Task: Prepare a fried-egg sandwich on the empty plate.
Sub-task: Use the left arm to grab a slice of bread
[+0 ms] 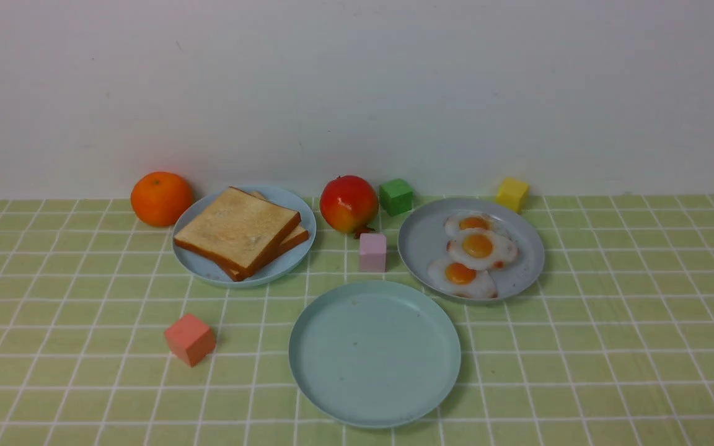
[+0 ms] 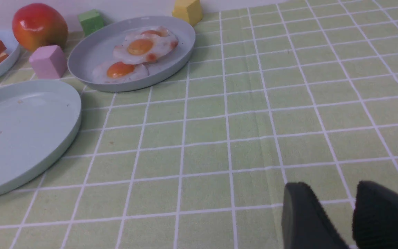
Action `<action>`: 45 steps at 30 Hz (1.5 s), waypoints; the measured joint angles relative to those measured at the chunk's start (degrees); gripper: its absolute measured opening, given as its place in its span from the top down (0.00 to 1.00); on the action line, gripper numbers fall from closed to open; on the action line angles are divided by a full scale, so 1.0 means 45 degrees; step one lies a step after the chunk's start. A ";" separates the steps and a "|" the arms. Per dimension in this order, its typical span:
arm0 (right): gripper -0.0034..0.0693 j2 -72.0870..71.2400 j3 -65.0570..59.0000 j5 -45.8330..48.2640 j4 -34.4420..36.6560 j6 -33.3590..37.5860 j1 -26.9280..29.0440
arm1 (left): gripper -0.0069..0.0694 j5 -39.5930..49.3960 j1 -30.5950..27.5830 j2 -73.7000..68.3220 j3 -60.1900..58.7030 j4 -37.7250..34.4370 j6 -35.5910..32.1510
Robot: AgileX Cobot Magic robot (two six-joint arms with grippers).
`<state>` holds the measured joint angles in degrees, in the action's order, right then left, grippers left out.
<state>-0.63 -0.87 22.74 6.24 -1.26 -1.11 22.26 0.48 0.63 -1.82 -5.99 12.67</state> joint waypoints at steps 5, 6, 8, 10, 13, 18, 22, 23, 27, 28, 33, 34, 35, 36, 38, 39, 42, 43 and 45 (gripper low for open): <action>0.62 0.0000 0.0000 0.0000 0.0000 0.0000 0.0000 | 0.62 0.0000 0.0000 0.0000 0.0000 0.0000 0.0000; 0.62 0.0000 0.0000 0.0000 0.0000 0.0000 0.0000 | 0.61 0.0000 0.0000 0.0000 0.0000 0.0000 0.0000; 0.62 0.0000 0.0000 0.0000 0.0000 0.0000 0.0000 | 0.61 0.0000 0.0000 0.0000 0.0000 0.0000 0.0000; 0.62 0.0000 0.0000 0.0000 0.0000 0.0000 0.0000 | 0.61 -0.0166 0.0000 0.0000 0.0000 0.0000 0.0000; 0.62 0.0000 0.0000 0.0000 0.0000 0.0000 0.0000 | 0.61 -0.0873 0.0000 0.0000 0.0000 -0.0678 0.0275; 0.62 0.0000 0.0000 0.0000 0.0000 0.0000 0.0000 | 0.61 -0.2943 0.0000 0.0000 0.0000 -0.4638 0.2203; 0.62 0.0000 0.0000 0.0000 0.0000 0.0000 0.0000 | 0.61 -0.4270 0.0000 0.0000 0.0000 -0.7030 0.2888; 0.62 0.0000 0.0000 0.0000 0.0000 0.0000 0.0000 | 0.61 -0.4340 0.0000 0.0000 0.0000 -0.7102 0.2907; 0.62 0.0000 0.0000 0.0000 0.0000 0.0000 0.0000 | 0.65 -0.4240 0.0000 0.0000 0.0541 -0.7662 0.2733; 0.62 0.0000 0.0000 0.0000 0.0000 0.0000 0.0000 | 0.67 -0.4056 0.0000 0.0000 0.0761 -0.7566 0.2500; 0.62 0.0000 0.0000 0.0000 0.0000 0.0000 0.0000 | 0.85 -0.2664 0.0000 -0.1570 0.3104 -0.6384 -0.0309; 0.62 0.0000 0.0000 0.0000 0.0000 0.0000 0.0000 | 0.88 -0.2298 0.0019 -0.2134 0.3497 -0.6284 -0.0851; 0.62 0.0000 0.0000 0.0000 0.0000 0.0000 0.0000 | 0.89 -0.2234 0.0021 -0.2244 0.3595 -0.6260 -0.1130; 0.62 0.0000 0.0000 0.0000 0.0000 0.0000 0.0000 | 0.93 -0.1793 0.0245 -0.3044 0.4350 -0.6156 -0.2266; 0.62 0.0000 0.0000 0.0000 0.0000 0.0000 0.0000 | 0.93 -0.1108 0.0930 -0.3998 0.5400 -0.5988 -0.3639; 0.62 0.0000 0.0000 0.0000 0.0000 0.0000 0.0000 | 0.93 -0.1108 0.1004 -0.3998 0.5502 -0.5966 -0.3761; 0.62 0.0000 0.0000 0.0000 0.0000 0.0000 0.0000 | 0.93 0.0351 0.1880 -0.5397 0.6802 -0.5672 -0.4870; 0.62 0.0000 0.0000 -0.0013 0.0000 0.0000 0.0000 | 0.93 0.1350 0.2245 -0.6418 0.7516 -0.5537 -0.4993; 0.62 0.0000 -0.0013 -0.0100 0.0000 0.0000 0.0000 | 0.93 0.2346 0.2508 -0.7627 0.8097 -0.5453 -0.4991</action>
<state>-0.63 -0.93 22.29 6.24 -1.26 -1.11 32.82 11.76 -33.69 34.61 -30.52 -9.79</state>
